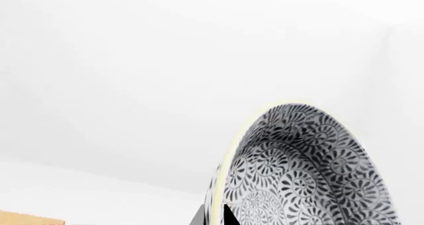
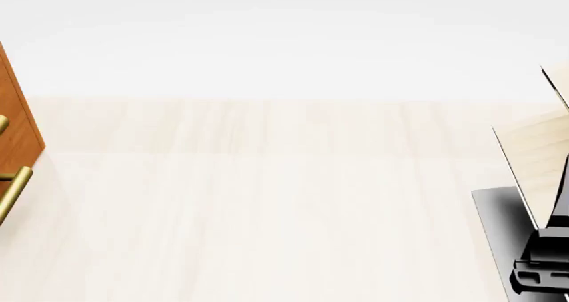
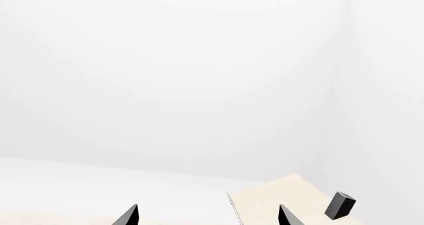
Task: Close the top drawer of the cabinet and put the bowl on top of it.
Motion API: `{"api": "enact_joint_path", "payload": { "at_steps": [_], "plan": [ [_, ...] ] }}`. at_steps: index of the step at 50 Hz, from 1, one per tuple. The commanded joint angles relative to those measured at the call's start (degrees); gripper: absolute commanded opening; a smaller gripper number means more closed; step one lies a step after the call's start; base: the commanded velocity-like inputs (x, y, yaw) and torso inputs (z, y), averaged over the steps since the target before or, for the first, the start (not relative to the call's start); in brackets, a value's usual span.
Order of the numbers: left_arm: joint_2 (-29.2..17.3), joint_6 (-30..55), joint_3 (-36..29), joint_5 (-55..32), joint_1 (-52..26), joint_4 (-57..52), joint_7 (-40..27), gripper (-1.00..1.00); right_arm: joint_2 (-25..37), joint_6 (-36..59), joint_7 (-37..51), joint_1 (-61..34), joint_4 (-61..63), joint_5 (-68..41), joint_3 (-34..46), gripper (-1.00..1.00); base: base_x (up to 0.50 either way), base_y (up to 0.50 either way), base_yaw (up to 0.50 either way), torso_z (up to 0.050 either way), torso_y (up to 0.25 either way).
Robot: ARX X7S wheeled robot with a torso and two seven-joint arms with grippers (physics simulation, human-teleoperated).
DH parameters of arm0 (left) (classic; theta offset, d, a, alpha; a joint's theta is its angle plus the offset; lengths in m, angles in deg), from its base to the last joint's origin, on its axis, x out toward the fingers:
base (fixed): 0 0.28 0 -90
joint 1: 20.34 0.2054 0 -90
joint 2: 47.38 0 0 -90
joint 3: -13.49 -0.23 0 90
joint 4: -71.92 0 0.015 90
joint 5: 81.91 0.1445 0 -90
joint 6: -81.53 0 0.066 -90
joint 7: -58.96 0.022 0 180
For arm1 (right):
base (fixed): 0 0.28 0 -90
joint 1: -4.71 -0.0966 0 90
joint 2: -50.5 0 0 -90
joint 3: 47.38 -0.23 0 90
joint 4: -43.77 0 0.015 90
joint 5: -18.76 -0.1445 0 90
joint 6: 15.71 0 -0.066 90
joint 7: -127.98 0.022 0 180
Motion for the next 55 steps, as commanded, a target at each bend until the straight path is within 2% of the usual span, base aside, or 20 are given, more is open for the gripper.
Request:
{"api": "enact_joint_path", "payload": {
  "at_steps": [1, 18, 55],
  "plan": [
    [-0.70, -1.63, 2.88, 0.88, -1.05, 2.17, -2.39, -1.00, -0.25, -0.60, 0.01, -0.15, -0.08, 0.83, 0.44, 1.00, 0.00, 0.00, 0.00, 0.000, 0.000],
    [-0.74, -3.96, 5.38, 3.00, -1.67, 3.64, -7.12, -1.00, -0.48, -1.46, -0.40, 0.52, -0.08, 1.22, -0.49, 1.00, 0.00, 0.00, 0.00, 0.000, 0.001],
    [-3.12, -6.84, 10.10, 4.93, -2.74, 4.92, -12.67, -1.00, -0.29, -1.53, -0.13, 0.57, -0.01, 1.34, -0.53, 1.00, 0.00, 0.00, 0.00, 0.000, 0.001]
  ]
}}
